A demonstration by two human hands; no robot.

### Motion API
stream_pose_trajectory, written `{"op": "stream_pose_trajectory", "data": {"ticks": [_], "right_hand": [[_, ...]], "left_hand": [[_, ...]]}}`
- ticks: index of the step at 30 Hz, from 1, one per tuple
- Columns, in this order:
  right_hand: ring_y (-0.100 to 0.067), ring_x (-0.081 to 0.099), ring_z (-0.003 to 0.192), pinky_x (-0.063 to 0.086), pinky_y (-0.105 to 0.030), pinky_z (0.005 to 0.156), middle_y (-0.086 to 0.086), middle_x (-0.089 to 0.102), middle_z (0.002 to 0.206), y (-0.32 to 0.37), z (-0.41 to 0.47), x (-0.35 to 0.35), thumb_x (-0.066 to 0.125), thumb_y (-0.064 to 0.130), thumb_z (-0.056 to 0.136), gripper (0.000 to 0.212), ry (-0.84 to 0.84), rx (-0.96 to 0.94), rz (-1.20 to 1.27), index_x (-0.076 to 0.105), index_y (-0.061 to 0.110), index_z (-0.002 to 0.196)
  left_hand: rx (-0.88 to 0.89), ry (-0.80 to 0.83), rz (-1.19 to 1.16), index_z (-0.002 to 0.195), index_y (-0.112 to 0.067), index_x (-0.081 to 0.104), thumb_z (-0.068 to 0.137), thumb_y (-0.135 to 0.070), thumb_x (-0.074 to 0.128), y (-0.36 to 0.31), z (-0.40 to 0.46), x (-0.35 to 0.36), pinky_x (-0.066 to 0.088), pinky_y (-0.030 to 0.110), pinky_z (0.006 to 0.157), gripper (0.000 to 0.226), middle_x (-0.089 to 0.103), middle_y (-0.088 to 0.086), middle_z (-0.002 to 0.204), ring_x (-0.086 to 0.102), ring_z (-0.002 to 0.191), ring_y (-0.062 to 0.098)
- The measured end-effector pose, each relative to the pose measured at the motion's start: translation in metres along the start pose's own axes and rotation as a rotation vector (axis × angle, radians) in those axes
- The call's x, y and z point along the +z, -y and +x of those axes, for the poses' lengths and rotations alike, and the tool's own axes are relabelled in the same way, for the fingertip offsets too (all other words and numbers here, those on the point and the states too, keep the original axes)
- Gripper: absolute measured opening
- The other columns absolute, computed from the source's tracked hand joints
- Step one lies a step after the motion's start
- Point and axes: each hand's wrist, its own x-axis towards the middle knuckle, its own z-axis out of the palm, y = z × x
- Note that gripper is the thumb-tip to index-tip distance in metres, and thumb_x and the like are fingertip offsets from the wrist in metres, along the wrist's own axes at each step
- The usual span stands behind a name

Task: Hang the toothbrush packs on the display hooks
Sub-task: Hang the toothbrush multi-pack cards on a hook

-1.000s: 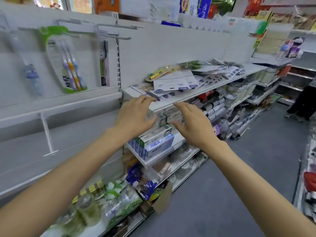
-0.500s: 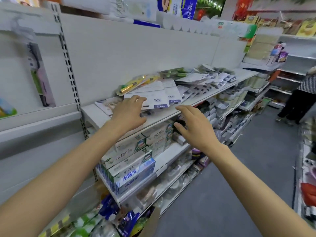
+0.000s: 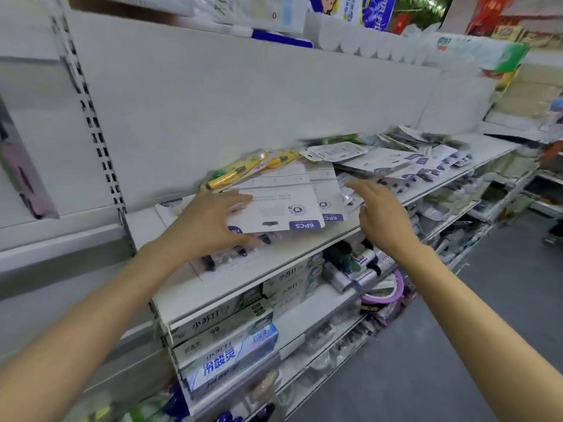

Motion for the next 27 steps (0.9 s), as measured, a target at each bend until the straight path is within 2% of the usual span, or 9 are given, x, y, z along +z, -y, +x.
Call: {"op": "stream_pose_trajectory", "data": {"ticks": [2, 5, 10, 14, 18, 20, 23, 25, 27], "right_hand": [[-0.035, 0.053, 0.126, 0.049, -0.048, 0.098, -0.008, 0.057, 0.142, -0.019, 0.017, 0.015, 0.054, -0.016, 0.079, 0.066, -0.009, -0.067, -0.012, 0.056, 0.013, 0.139], [-0.037, 0.058, 0.119, 0.053, -0.053, 0.089, -0.011, 0.062, 0.135, -0.038, 0.038, 0.038, 0.066, -0.01, 0.079, 0.057, -0.001, -0.237, -0.037, 0.062, 0.012, 0.132], [-0.039, 0.055, 0.125, 0.051, -0.054, 0.092, -0.012, 0.06, 0.138, -0.051, 0.064, 0.049, 0.076, 0.003, 0.077, 0.044, -0.084, -0.379, -0.055, 0.069, 0.012, 0.12], [-0.035, 0.058, 0.125, 0.049, -0.048, 0.098, -0.007, 0.064, 0.136, -0.051, 0.073, 0.053, 0.074, 0.008, 0.081, 0.045, -0.028, -0.511, -0.028, 0.068, 0.013, 0.126], [-0.032, 0.068, 0.112, 0.056, -0.045, 0.092, -0.006, 0.072, 0.121, -0.046, 0.074, 0.047, 0.046, 0.019, 0.09, 0.04, -0.116, -0.538, 0.08, 0.074, 0.011, 0.117], [-0.031, 0.069, 0.109, 0.056, -0.043, 0.093, -0.006, 0.074, 0.116, -0.047, 0.075, 0.042, 0.046, 0.007, 0.086, 0.04, -0.21, -0.51, 0.183, 0.076, 0.009, 0.112], [-0.032, 0.069, 0.108, 0.056, -0.044, 0.092, -0.01, 0.074, 0.113, -0.053, 0.08, 0.029, 0.049, -0.016, 0.076, 0.05, -0.268, -0.469, 0.312, 0.076, 0.007, 0.111], [-0.032, 0.07, 0.104, 0.056, -0.043, 0.09, -0.011, 0.074, 0.11, -0.056, 0.084, 0.018, 0.053, -0.014, 0.081, 0.042, -0.253, -0.487, 0.362, 0.075, 0.006, 0.111], [-0.028, 0.072, 0.094, 0.057, -0.038, 0.081, -0.01, 0.076, 0.102, -0.057, 0.086, 0.007, 0.056, 0.005, 0.094, 0.025, -0.236, -0.487, 0.426, 0.076, 0.008, 0.108]], "left_hand": [[0.004, 0.109, -0.115, 0.146, -0.047, 0.039, 0.063, -0.065, 0.081, 0.01, -0.007, -0.011, 0.042, 0.024, 0.099, 0.095, 0.039, -0.021, 0.15, 0.045, 0.125, 0.005], [0.067, 0.224, -0.07, 0.143, -0.061, 0.031, 0.073, -0.042, 0.07, 0.024, -0.013, -0.018, 0.044, 0.031, 0.104, 0.082, 0.034, -0.023, 0.153, 0.041, 0.131, 0.004], [0.136, 0.03, 0.011, 0.139, -0.052, 0.045, 0.078, 0.002, 0.057, 0.032, 0.007, -0.009, 0.046, 0.031, 0.098, 0.083, 0.04, -0.03, 0.148, 0.041, 0.126, 0.004], [0.251, -0.105, 0.381, 0.143, -0.04, 0.048, 0.085, 0.002, 0.057, 0.028, 0.032, 0.0, 0.053, 0.035, 0.084, 0.072, 0.044, -0.022, 0.149, 0.041, 0.127, 0.018], [0.235, -0.156, 0.258, 0.14, -0.041, 0.053, 0.097, -0.028, 0.055, 0.025, 0.047, 0.008, 0.046, 0.029, 0.093, 0.045, 0.053, -0.018, 0.143, 0.048, 0.118, 0.014], [0.143, -0.194, 0.081, 0.133, -0.052, 0.055, 0.093, -0.033, 0.063, 0.019, 0.045, 0.008, 0.037, 0.012, 0.097, 0.045, 0.054, -0.023, 0.13, 0.046, 0.114, 0.0], [-0.14, -0.341, -0.225, 0.091, -0.035, 0.068, 0.095, -0.011, 0.063, 0.004, 0.05, 0.007, 0.04, 0.001, 0.068, 0.025, 0.062, -0.015, 0.084, 0.056, 0.075, -0.007], [-0.239, -0.389, -0.431, 0.078, -0.016, 0.061, 0.099, -0.011, 0.055, -0.005, 0.059, 0.01, 0.038, 0.007, 0.043, 0.022, 0.056, -0.011, 0.048, 0.049, 0.039, -0.003], [-0.233, -0.441, -0.528, 0.082, -0.013, 0.064, 0.098, -0.007, 0.055, -0.009, 0.059, 0.007, 0.037, 0.007, 0.044, 0.02, 0.059, -0.016, 0.045, 0.05, 0.039, -0.005]]}}
